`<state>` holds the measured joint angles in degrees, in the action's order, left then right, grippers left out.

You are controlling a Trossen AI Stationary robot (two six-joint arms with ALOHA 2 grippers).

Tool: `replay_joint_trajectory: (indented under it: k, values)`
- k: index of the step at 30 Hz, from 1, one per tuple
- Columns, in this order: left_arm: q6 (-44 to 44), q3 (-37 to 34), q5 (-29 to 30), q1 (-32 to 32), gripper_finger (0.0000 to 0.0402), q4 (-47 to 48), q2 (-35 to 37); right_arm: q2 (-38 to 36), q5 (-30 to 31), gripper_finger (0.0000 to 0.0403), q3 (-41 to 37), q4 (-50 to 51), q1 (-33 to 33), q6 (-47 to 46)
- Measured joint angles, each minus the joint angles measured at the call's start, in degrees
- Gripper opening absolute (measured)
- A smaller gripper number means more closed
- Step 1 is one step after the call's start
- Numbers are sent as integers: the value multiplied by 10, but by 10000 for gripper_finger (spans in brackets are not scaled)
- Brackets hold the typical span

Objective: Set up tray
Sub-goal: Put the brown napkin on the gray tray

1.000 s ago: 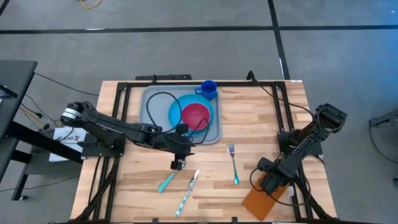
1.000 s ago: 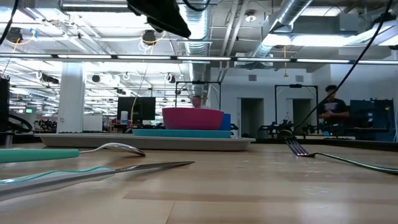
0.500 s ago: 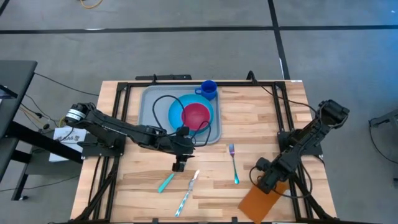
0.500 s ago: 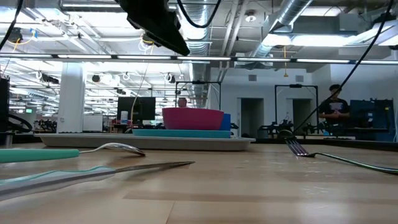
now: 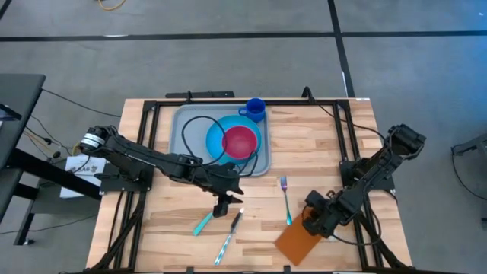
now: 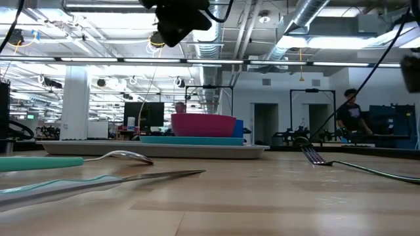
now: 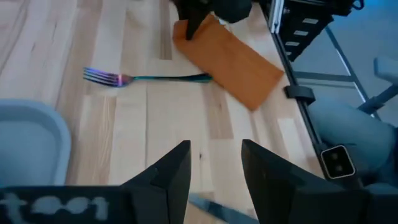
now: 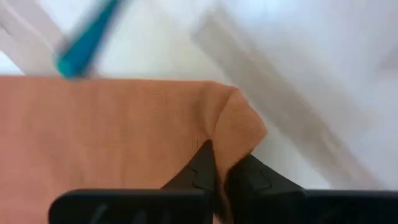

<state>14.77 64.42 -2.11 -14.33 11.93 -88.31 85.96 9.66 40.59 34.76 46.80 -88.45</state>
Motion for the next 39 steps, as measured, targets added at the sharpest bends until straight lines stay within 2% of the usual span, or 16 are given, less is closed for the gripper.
replay_joint_trajectory:
  k: [4, 6, 10, 15, 19, 26, 32, 39]
  values:
    - [-24, -1, -2, 1, 130, -22, -17, -1, 70, 15, 42, 3, 0, 39]
    - [-43, 2, -24, 1, 130, -72, -37, -1, 106, 8, 64, 3, 0, 71]
    - [-47, 0, -69, 1, 130, -114, -74, -2, 177, 10, 98, 4, -5, 141]
    - [-79, 1, -74, 4, 132, -140, -112, -3, 230, 10, 112, 3, -22, 209]
    - [-102, 0, -104, 3, 141, -181, -146, -3, 254, 11, 113, -3, -40, 263]
    - [-104, 1, -90, 20, 162, -242, -165, -3, 280, 11, 114, -16, -62, 338]
    - [-46, 0, -78, 56, 165, -263, -173, -3, 293, 12, 114, -65, -65, 395]
    - [-23, 0, -146, 77, 165, -289, -178, -4, 327, 12, 114, -113, -71, 469]
